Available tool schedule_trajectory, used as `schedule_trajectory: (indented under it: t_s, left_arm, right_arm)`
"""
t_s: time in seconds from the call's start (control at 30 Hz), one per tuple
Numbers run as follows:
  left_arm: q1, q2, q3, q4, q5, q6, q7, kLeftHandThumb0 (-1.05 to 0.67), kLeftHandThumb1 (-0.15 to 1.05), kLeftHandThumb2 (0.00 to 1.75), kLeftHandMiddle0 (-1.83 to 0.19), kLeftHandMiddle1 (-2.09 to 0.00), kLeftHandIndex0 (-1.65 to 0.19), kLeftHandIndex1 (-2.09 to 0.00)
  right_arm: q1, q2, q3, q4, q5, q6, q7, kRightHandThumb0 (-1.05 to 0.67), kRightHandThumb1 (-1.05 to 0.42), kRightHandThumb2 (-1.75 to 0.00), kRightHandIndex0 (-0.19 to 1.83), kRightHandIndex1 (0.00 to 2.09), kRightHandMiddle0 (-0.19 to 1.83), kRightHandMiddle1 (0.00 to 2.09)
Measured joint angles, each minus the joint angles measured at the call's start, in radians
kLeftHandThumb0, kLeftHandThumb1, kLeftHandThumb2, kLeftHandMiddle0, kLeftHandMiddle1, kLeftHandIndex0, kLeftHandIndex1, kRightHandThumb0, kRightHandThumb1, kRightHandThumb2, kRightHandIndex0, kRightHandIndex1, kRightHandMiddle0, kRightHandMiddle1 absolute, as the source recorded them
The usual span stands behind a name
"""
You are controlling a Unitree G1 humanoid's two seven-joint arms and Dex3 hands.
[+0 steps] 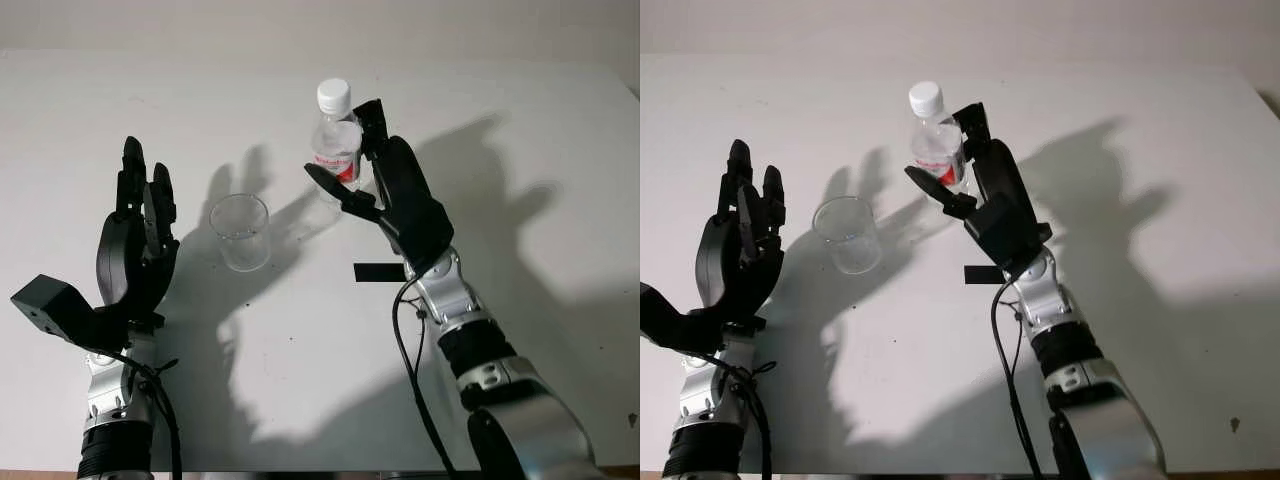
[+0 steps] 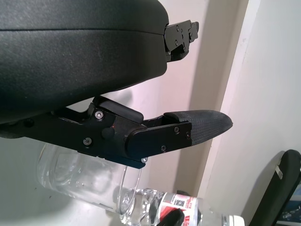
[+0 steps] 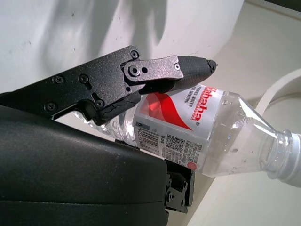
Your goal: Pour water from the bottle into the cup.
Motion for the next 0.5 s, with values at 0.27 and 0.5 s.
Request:
schedule_trajectory:
  t_s: [0.27, 0.5]
  left_arm:
    - [-0.001, 0.002, 0.000, -0.006, 0.002, 0.000, -0.003, -0.72, 1.05, 0.58, 0.19, 0.00, 0.19, 0.00]
    - [-0.001, 0.002, 0.000, -0.008, 0.002, 0.000, -0.001, -0.71, 1.05, 0.58, 0.19, 0.00, 0.19, 0.00]
  right_arm:
    - [-0.148, -0.069, 0.149, 0.183, -0.249, -0.058, -0.188, -0.30, -1.05, -0.26, 1.21, 2.09, 0.86, 2.09]
    - [-0.242, -0.111, 0.353, 0.300, -0.524, -0.074, -0.505, -0.35, -1.05, -0.19, 1.15, 2.09, 0.82, 2.09]
